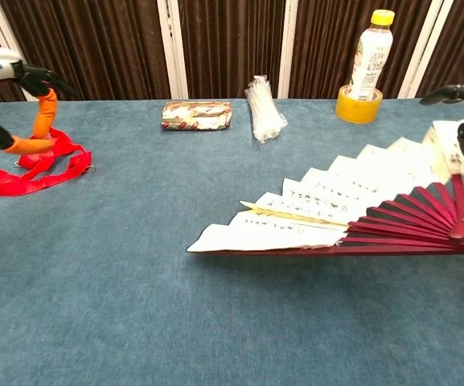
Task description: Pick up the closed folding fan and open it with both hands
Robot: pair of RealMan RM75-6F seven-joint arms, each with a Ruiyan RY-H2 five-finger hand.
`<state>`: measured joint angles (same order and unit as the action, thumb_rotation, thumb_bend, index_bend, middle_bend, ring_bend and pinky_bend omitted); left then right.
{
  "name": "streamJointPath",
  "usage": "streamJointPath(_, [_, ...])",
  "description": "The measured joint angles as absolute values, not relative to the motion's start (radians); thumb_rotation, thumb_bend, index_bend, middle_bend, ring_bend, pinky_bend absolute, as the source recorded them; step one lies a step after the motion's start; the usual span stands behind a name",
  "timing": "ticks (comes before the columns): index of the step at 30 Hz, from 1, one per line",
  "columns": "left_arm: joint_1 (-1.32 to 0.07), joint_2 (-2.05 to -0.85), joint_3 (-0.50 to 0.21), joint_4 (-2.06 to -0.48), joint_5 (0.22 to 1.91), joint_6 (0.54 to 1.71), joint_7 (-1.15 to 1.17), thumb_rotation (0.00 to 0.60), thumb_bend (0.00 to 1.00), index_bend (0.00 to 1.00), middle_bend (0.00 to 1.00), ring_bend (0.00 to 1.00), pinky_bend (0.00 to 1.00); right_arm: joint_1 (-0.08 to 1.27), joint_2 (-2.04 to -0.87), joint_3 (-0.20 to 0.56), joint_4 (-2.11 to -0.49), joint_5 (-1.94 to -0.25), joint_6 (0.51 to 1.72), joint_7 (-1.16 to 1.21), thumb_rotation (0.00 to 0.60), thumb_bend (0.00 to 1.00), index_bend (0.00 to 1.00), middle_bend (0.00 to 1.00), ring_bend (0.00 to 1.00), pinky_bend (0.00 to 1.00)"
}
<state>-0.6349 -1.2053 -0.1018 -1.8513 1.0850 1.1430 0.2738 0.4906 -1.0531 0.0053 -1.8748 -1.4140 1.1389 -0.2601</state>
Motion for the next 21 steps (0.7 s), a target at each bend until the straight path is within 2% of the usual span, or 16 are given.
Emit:
streamJointPath(4, [-0.613,-1.169,-0.086,-1.861,1.118,1.136,0.23,0.6,0.21,0.24,0.0,0.0,0.0,0.482,-1.039,-0.004,-1.891,-1.402,1.134,-0.312,0.6,0.25,0.0,0.0,0.0,0.0])
streamJointPath(7, [-0.596,-1.14,-0.074,-1.866,1.142,1.13,0.191,0.6,0.2,0.1,0.0,0.0,0.0,0.478,-1.033,-0.011,-1.891,-1.394,1.131,-0.366,0.6,0.2,0.0,0.0,0.0,0.0])
streamJointPath(21, [-0.515,-1.031,-0.041,-1.869,1.24,1.152,0.086,0.6,0.18,0.05,0.0,0.0,0.0,0.471,-0.996,-0.061,-1.883,-1.356,1.087,-0.646,0.6,0.18,0.0,0.0,0.0,0.0])
